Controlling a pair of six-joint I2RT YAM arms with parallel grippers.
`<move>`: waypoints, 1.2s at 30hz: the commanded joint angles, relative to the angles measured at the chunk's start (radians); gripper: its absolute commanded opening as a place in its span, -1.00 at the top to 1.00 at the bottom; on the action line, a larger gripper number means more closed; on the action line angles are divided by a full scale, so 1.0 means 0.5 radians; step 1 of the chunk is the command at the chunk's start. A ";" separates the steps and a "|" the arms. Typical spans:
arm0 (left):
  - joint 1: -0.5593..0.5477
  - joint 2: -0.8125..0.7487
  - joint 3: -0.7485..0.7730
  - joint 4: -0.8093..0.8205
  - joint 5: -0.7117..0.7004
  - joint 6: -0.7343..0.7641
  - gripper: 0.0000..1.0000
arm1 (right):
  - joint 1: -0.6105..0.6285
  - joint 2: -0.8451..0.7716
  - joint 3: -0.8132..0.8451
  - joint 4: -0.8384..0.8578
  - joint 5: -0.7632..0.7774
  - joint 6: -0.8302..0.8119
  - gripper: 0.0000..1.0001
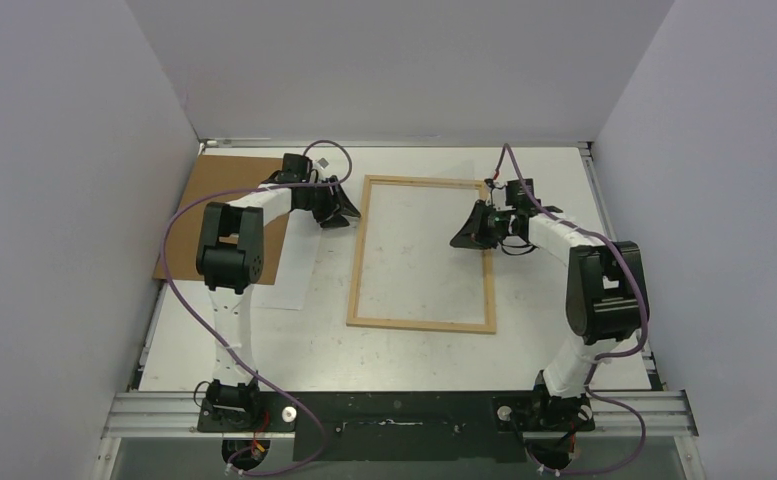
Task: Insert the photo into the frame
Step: Place the photo frame item in the photo frame.
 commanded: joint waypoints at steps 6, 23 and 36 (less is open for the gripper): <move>-0.034 0.187 0.007 -0.178 -0.190 0.110 0.12 | 0.010 -0.156 -0.023 0.185 -0.012 0.017 1.00; -0.056 0.224 0.036 -0.187 -0.193 0.099 0.18 | 0.018 -0.053 0.027 0.133 -0.032 0.021 1.00; -0.056 0.237 0.036 -0.199 -0.206 0.115 0.18 | -0.037 -0.003 0.200 0.041 -0.185 0.361 1.00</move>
